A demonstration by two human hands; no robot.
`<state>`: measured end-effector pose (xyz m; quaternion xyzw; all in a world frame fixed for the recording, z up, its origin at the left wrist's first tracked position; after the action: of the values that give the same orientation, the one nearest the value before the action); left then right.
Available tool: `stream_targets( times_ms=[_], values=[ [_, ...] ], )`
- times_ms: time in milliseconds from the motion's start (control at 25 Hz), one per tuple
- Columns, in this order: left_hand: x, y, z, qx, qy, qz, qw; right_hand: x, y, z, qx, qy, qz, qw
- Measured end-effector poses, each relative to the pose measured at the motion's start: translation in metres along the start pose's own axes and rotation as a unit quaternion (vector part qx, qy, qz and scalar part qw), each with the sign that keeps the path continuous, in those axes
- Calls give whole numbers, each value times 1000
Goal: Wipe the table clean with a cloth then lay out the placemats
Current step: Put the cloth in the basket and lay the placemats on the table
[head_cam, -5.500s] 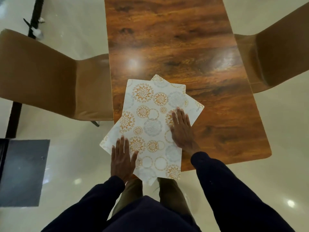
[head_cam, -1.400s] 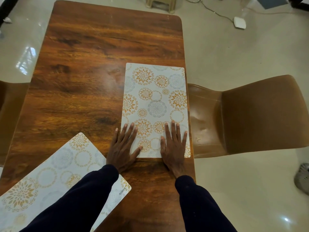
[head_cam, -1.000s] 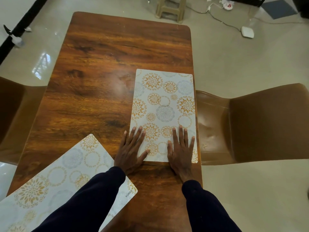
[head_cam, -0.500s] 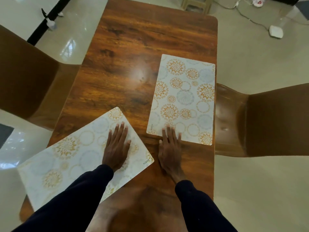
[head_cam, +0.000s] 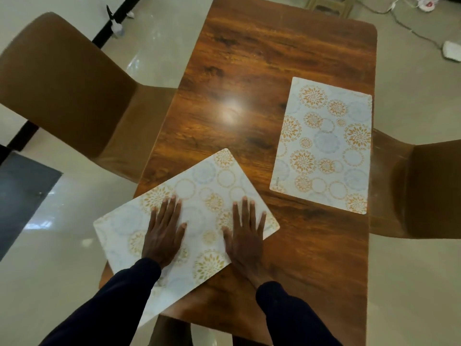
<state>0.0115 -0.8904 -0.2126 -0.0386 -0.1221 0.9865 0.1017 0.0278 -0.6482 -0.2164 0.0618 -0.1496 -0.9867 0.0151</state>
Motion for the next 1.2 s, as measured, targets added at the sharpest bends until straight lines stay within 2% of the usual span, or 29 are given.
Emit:
stream_targets(
  times_ms=[80,200,360,400,480,560,640,720,800,880,1040,1200],
  values=[
    [6,13,4,-4,1,-18,1000,18,7,1,-15,1,14,1000],
    [20,33,10,-19,8,-18,1000,71,13,8,-47,9,81,996],
    [23,52,17,-3,18,-124,992,152,20,27,-117,30,149,981],
    [25,54,18,-4,18,-143,990,163,22,28,-128,30,134,982],
    [28,55,18,2,18,-157,987,167,31,30,-90,-7,51,995],
    [28,56,15,11,13,-159,987,137,46,29,12,-72,-66,995],
    [29,56,14,14,13,-158,987,82,76,13,101,-119,-129,979],
    [36,51,12,14,17,-149,989,16,118,-14,102,-125,-129,978],
    [56,43,10,17,14,-142,990,-21,143,-34,54,-106,-119,986],
    [83,32,6,18,8,-136,990,-3,133,-37,32,-87,-132,987],
    [140,26,6,-7,3,-101,995,69,97,-16,2,-75,-94,993],
    [170,37,14,4,-6,-177,984,114,76,-7,-10,-86,-63,994]
  ],
)
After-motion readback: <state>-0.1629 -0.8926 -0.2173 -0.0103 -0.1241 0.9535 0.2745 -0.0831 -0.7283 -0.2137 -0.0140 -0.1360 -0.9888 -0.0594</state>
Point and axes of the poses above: each hand's wrist, its own x-axis towards the middle knuckle, its own z-axis out of the back of the hand, y = z × x, the point moved 7 cm from there along x, towards the middle knuckle, and after that the axes turned 2 degrees about x, right-handed, at the moved point
